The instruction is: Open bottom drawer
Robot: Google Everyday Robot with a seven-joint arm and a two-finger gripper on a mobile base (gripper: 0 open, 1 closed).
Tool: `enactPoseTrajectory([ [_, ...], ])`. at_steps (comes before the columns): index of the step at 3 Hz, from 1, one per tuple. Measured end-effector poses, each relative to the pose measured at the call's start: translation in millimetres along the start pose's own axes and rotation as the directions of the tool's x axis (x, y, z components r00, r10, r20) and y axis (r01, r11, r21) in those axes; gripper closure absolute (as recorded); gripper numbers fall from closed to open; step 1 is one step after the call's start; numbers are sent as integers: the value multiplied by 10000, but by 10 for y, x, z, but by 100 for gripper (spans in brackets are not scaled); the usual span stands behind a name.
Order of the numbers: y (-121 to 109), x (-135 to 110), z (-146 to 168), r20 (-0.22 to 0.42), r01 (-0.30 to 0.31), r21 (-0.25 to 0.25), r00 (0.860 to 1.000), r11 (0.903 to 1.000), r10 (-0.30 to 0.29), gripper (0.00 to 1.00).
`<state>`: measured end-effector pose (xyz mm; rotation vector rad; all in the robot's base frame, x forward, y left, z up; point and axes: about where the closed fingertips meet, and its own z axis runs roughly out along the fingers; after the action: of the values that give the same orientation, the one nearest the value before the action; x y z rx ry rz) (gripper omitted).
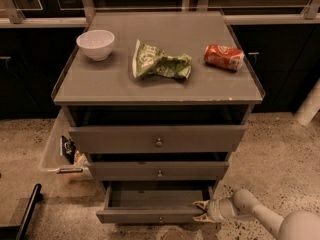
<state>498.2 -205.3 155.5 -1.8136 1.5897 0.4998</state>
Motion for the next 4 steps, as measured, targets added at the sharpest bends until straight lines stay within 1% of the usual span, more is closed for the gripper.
enactPoseTrajectory([
  [1,-2,-4,6,2,3,-7,10000,10000,-3,58],
  [2,19,-99,63,368,126,-197,9993,9997,-118,36],
  [3,178,-183,92,744,332,-398,9968,9987,-302,31],
  [4,481,-248,76,1076,615,-502,9926,9968,-559,54],
])
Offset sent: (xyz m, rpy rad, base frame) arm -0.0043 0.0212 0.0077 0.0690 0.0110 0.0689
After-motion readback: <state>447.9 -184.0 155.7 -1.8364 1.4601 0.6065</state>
